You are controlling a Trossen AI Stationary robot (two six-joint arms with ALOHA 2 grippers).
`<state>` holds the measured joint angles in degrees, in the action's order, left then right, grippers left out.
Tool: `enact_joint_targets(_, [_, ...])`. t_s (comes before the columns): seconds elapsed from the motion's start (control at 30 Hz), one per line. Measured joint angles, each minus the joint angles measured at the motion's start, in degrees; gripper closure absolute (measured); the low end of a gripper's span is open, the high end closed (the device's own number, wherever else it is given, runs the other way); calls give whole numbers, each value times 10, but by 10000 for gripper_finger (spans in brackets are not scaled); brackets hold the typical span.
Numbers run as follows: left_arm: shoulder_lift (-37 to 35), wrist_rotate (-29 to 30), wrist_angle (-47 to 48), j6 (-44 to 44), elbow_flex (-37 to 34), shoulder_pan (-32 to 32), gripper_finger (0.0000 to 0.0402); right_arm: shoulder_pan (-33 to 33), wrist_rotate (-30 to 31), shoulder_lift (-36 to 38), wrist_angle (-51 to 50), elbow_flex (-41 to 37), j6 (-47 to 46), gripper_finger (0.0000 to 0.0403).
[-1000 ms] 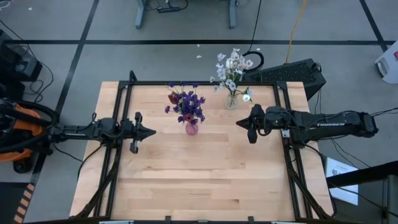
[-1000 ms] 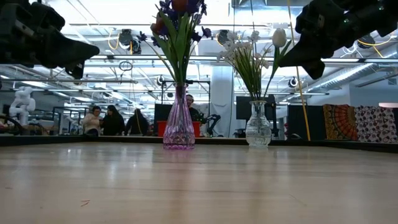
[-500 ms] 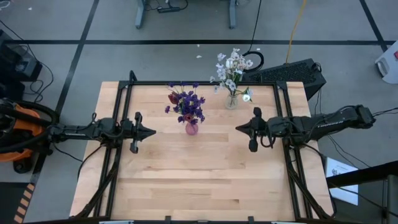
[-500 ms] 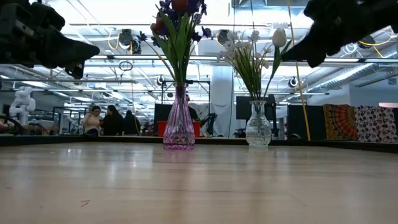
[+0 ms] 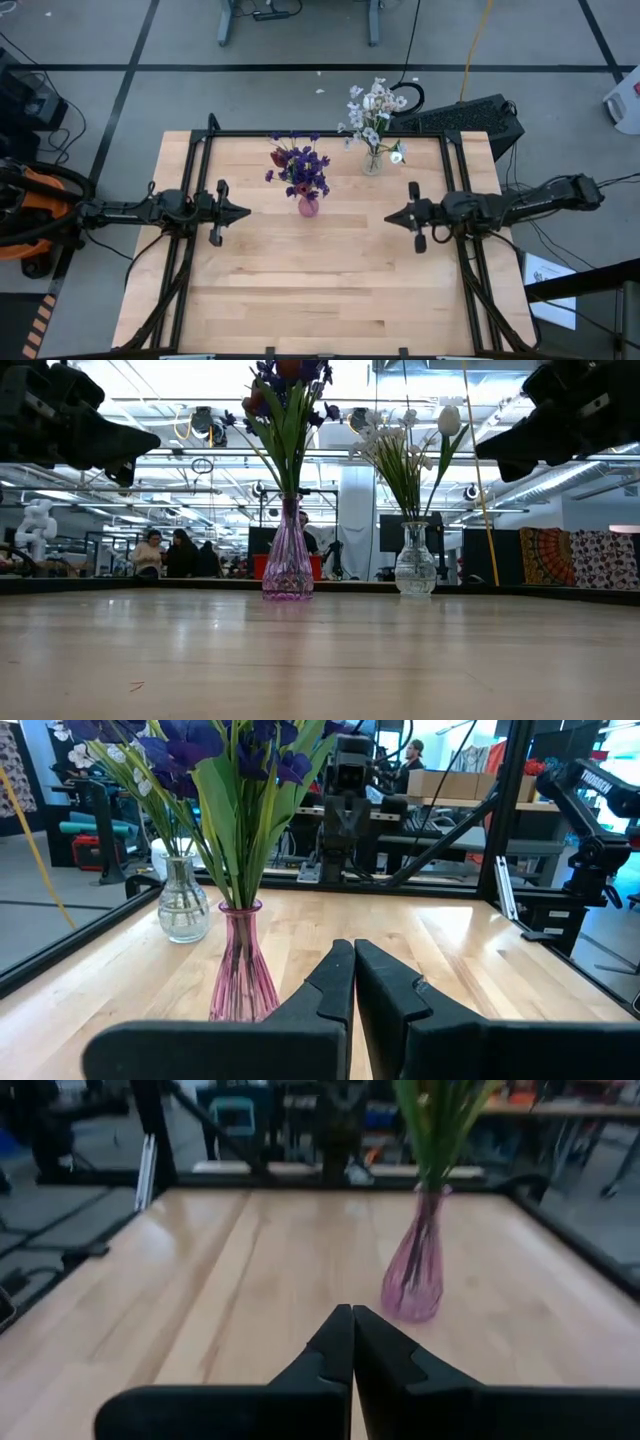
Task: Sort flowers into vase by color
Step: Return to Home Position
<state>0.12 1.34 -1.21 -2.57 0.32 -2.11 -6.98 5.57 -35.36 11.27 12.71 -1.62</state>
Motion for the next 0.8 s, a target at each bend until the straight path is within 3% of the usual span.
enact_joint_targets(0.27, [0, 0, 0, 0, 0, 0, 382, 45, -86, 122, -3, -49, 13, 403])
enact_joint_targets(0.7, [0, 0, 0, 0, 0, 0, 381, 74, -72, 261, -135, -54, -1, 403])
enact_joint_targets(0.8, [0, 0, 0, 0, 0, 0, 381, 74, -74, 291, -115, -66, 2, 403])
